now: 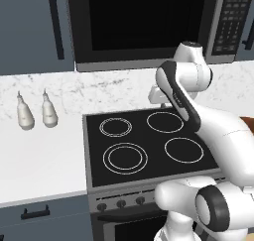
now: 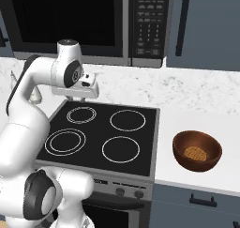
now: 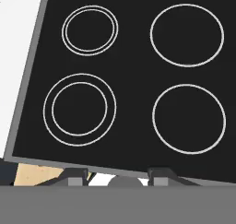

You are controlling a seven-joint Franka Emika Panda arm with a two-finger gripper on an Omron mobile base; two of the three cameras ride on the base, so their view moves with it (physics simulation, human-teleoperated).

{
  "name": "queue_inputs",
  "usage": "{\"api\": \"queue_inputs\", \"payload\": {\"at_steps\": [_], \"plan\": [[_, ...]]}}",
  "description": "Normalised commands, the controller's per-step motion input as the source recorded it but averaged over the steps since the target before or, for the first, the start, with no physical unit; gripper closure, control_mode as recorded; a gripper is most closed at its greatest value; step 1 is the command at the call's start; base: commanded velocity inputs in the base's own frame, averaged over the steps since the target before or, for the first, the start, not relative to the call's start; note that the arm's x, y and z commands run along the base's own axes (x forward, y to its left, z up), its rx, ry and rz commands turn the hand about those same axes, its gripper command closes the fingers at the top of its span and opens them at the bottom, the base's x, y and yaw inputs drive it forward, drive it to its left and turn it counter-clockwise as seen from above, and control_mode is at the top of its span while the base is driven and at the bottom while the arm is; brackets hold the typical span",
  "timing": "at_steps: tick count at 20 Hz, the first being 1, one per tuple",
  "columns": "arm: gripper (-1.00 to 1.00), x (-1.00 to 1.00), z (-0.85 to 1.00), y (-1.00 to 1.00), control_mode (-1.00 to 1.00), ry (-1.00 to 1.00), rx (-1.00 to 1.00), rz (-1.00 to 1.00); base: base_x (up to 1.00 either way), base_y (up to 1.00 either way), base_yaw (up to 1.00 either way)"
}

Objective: Open the microwave, place the bowl with waffle inside the microwave, then close the microwave door and turn it on.

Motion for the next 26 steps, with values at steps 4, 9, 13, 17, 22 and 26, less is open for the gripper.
{"api": "queue_inputs", "payload": {"at_steps": [4, 9, 13, 17, 22, 26], "plan": [[-1.00, -0.03, 0.00, 0.00, -1.00, 0.00, 0.00, 0.00, 0.00, 0.00, 0.00], [-1.00, -0.22, 0.00, -0.27, -1.00, -0.29, 0.15, 0.00, 0.00, 0.00, 0.00], [-1.00, -0.44, 0.29, -0.86, -1.00, -0.82, 0.26, 0.04, 0.00, 0.00, 0.00], [-1.00, -0.05, 0.56, -0.90, -1.00, -0.80, 0.14, 0.00, 0.00, 0.00, 0.00], [-1.00, 0.00, 0.68, -0.60, -1.00, -0.74, 0.01, 0.00, 0.00, 0.00, 0.00], [-1.00, 0.01, 0.19, -0.05, -1.00, -0.26, 0.00, 0.00, 0.00, 0.00, 0.00]]}}
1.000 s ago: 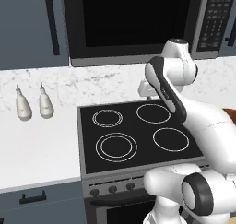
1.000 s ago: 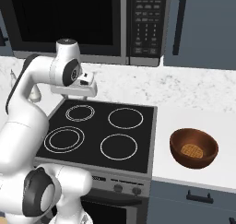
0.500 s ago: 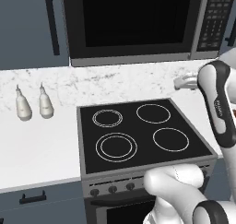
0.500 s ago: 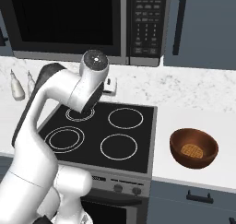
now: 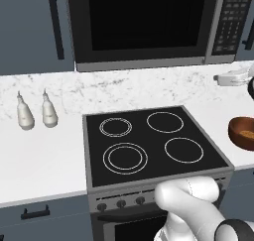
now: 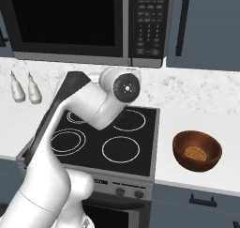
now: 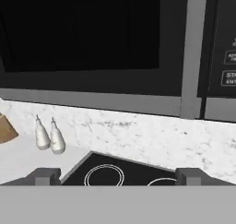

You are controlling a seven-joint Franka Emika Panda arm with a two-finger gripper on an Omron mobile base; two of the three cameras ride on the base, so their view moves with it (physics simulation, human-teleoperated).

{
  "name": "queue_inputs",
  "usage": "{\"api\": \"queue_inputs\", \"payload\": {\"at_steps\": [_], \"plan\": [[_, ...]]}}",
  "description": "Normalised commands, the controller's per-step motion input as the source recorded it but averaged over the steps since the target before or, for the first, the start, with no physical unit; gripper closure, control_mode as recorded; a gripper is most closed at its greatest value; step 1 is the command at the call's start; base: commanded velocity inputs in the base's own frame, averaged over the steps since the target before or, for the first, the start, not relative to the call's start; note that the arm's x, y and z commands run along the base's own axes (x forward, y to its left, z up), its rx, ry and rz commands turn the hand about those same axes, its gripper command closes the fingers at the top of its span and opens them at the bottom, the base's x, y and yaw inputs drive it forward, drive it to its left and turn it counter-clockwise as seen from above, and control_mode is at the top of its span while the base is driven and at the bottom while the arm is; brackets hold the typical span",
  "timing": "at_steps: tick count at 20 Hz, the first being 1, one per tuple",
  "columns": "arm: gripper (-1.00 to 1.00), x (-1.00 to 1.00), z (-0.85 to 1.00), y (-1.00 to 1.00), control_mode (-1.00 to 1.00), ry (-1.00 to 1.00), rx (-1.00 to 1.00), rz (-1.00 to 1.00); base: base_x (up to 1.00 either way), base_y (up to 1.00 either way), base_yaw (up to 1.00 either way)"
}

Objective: Open the microwave, place the bowl with waffle inside the microwave, then close the microwave door and turn it on.

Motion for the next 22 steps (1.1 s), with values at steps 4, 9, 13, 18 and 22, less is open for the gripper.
{"api": "queue_inputs", "payload": {"at_steps": [4, 9, 13, 18, 22], "plan": [[-1.00, 0.00, -0.07, -0.14, -1.00, -0.21, -0.04, -0.01, 0.00, 0.00, 0.00], [-1.00, 0.00, 0.39, -0.06, -1.00, -0.25, 0.03, -0.07, 0.00, 0.00, 0.00], [-1.00, 0.09, 0.44, -0.09, -1.00, -0.20, 0.05, -0.07, 0.00, 0.00, 0.00], [-1.00, 0.31, 0.23, -0.13, -1.00, -0.10, 0.09, -0.04, 0.00, 0.00, 0.00], [-1.00, 0.41, 0.02, -0.03, -1.00, -0.03, 0.07, 0.00, 0.00, 0.00, 0.00]]}}
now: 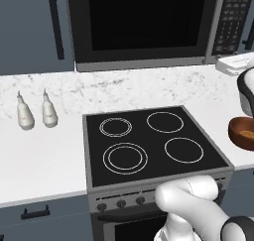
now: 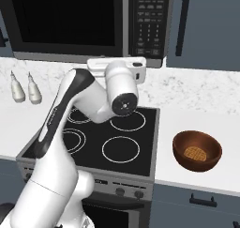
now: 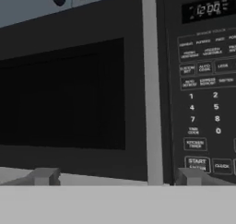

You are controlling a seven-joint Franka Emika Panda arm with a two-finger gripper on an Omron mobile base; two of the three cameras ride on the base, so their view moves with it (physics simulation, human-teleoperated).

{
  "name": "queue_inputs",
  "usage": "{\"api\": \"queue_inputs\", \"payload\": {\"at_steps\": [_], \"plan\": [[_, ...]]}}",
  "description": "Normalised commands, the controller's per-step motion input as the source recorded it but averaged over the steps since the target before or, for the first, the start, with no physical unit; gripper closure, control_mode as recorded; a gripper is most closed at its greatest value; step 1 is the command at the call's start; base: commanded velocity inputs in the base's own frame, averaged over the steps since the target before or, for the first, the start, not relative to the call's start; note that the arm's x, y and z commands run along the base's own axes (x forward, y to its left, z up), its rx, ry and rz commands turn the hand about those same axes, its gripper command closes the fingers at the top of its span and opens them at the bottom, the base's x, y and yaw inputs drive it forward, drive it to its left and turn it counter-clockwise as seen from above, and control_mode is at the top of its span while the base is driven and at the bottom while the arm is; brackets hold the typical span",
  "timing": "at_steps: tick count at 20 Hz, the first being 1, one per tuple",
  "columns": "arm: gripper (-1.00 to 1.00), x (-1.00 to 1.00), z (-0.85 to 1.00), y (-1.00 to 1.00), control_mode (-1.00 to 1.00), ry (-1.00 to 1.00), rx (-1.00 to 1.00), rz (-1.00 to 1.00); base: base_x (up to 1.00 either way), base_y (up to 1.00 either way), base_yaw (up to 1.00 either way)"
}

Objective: Open the microwave, place the bowl with waffle inside the microwave, then close the microwave door and turn it on.

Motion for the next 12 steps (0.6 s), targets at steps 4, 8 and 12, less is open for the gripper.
{"api": "queue_inputs", "payload": {"at_steps": [4, 8, 12], "plan": [[-1.00, 0.48, 0.00, 0.00, -1.00, 0.00, 0.05, 0.00, 0.00, 0.00, 0.00], [-1.00, 0.48, 0.23, -0.13, -1.00, -0.03, 0.08, 0.00, 0.00, 0.00, 0.00], [-1.00, 0.33, 0.54, -0.07, -1.00, -0.15, 0.06, 0.00, 0.00, 0.00, 0.00]]}}
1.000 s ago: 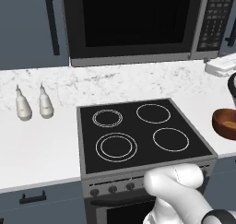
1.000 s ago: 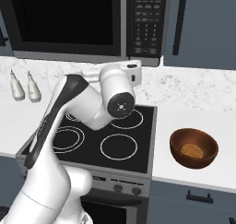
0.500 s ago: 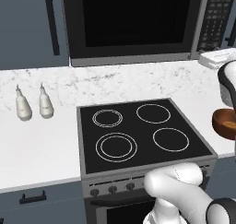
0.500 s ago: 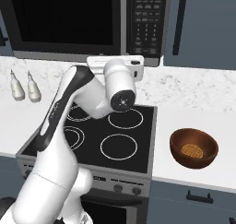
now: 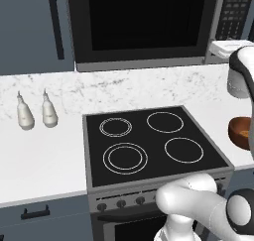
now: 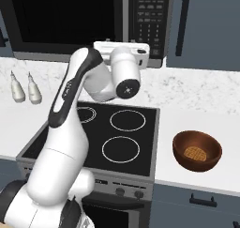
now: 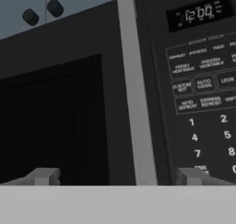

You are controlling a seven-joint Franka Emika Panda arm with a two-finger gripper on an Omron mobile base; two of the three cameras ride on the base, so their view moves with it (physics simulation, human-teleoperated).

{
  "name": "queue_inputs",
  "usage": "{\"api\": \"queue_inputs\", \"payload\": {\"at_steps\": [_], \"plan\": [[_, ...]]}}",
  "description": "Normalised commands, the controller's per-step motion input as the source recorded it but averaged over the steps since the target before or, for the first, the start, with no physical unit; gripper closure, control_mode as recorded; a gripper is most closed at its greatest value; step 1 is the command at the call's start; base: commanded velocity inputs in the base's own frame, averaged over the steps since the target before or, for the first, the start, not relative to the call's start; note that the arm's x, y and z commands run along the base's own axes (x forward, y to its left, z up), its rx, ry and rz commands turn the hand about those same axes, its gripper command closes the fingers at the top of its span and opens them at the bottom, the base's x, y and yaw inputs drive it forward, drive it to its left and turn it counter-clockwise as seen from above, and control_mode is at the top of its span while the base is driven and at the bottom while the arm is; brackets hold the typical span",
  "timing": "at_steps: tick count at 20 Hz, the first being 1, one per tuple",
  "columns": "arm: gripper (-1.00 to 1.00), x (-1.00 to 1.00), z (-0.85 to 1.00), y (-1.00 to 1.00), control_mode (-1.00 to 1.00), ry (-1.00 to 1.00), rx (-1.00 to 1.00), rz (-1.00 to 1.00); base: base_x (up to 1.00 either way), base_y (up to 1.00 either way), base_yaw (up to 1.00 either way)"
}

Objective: Open the microwave, place the bowl with waffle inside the microwave, then close the microwave door and turn it on.

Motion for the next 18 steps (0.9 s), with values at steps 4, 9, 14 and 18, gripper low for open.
{"api": "queue_inputs", "payload": {"at_steps": [4, 9, 14, 18], "plan": [[-1.00, 0.09, 0.41, -0.03, -1.00, -0.19, 0.00, 0.00, 0.00, 0.00, 0.00], [-1.00, 0.31, 0.02, 0.00, -1.00, -0.10, 0.00, 0.00, 0.00, 0.00, 0.00], [-1.00, 0.43, 0.01, 0.00, -1.00, 0.00, 0.00, 0.00, 0.00, 0.00, 0.00], [-1.00, 0.46, 0.20, -0.02, -1.00, 0.00, 0.00, 0.00, 0.00, 0.00, 0.00]]}}
